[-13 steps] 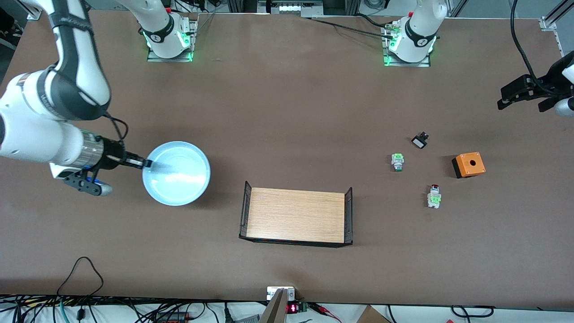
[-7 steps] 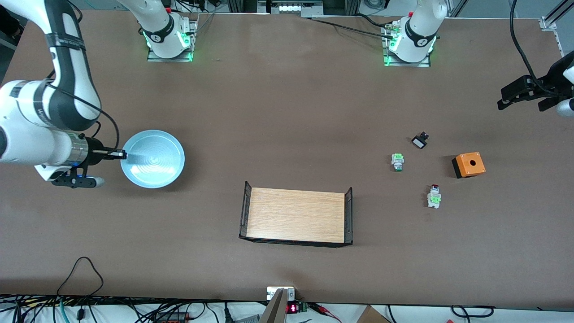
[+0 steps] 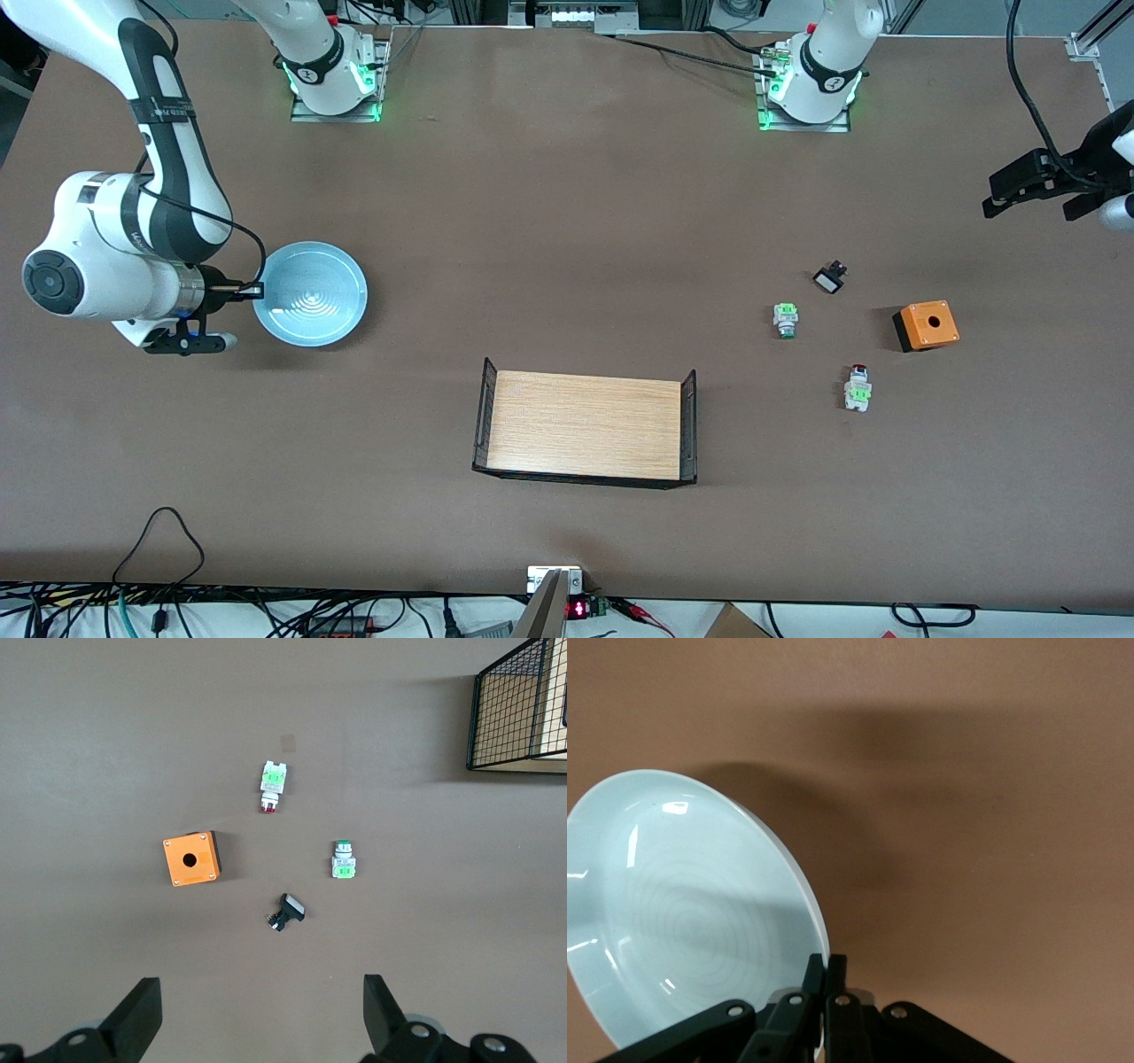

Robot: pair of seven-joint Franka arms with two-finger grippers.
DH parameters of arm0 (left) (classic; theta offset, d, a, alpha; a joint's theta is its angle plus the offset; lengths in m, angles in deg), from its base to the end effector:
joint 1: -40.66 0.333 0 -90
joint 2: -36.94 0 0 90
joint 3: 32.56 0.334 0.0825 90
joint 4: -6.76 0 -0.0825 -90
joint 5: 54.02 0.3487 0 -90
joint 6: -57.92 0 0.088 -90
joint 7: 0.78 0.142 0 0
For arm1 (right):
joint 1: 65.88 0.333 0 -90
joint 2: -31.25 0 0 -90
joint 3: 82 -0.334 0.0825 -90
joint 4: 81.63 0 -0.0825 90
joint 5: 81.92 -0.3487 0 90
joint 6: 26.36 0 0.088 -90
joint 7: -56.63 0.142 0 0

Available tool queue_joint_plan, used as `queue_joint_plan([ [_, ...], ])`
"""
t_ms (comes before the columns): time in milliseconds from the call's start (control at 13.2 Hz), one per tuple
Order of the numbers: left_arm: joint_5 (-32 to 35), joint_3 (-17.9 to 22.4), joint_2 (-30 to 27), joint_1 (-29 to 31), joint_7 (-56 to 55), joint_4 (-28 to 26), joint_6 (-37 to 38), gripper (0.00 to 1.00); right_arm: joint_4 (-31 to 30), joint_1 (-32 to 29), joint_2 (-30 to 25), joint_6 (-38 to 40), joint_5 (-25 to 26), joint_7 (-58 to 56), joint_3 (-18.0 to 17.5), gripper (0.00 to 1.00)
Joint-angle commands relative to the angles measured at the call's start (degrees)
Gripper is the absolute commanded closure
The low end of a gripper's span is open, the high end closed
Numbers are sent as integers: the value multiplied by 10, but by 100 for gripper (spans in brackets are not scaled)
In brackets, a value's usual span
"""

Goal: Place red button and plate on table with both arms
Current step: 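Lower the blue plate onto the bare table with the right gripper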

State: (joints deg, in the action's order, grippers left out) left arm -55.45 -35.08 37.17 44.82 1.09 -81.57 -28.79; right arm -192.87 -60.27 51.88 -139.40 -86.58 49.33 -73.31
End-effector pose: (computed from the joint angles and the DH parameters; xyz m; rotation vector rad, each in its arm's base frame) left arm 0.5136 0.0111 0.6132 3.1151 -0.0079 -0.0491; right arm 0.5472 -0.0189 0.2844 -3.0578 -0.0466 0.4947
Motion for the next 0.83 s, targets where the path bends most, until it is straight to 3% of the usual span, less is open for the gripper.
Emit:
queue_joint_plan([
  [0,-1,-3,8,1,-6,18,4,0,-74,-17,-22,-68,4,-40,-9,100],
  [227,-2,-2,8,1,-5,18,4,0,-126,-27,-20,-151,4,-78,-10,100],
  [303,-2,-3,8,0,-6,18,4,0,-140,-27,-18,-176,4,-83,-10,96],
  [378,-2,-3,8,1,-1,18,5,0,-143,-27,-16,-183,4,-83,-10,73],
  [454,-2,-3,7,1,1,18,6,0,-143,-29,-17,-183,4,-76,-10,11],
  [530,-2,-3,7,1,0,18,6,0,-139,-29,-24,-177,4,-74,-10,0],
  [757,-2,-3,7,1,0,18,6,0,-109,-26,-50,-122,-1,-45,-19,0],
])
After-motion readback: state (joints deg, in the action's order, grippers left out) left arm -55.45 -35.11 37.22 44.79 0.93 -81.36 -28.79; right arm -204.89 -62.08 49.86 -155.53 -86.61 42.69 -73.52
